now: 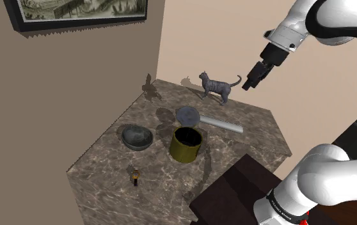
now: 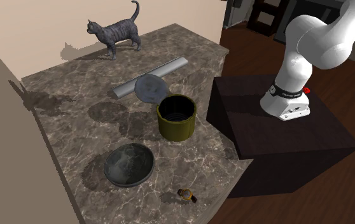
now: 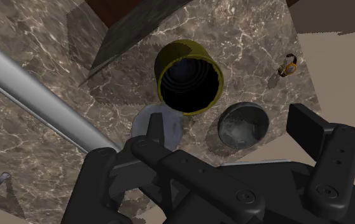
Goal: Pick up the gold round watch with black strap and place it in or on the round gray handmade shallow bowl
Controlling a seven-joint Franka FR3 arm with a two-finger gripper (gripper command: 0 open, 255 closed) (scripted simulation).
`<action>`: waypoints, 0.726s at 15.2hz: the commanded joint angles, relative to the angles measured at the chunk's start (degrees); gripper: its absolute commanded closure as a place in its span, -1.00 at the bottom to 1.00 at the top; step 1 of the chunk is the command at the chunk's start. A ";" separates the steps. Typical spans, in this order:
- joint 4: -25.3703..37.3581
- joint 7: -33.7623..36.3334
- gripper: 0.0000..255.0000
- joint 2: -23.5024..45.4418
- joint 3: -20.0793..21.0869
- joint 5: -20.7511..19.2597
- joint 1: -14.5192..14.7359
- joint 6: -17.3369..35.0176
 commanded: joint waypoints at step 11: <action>-11.12 8.14 -1.00 4.84 10.19 4.58 3.15 17.38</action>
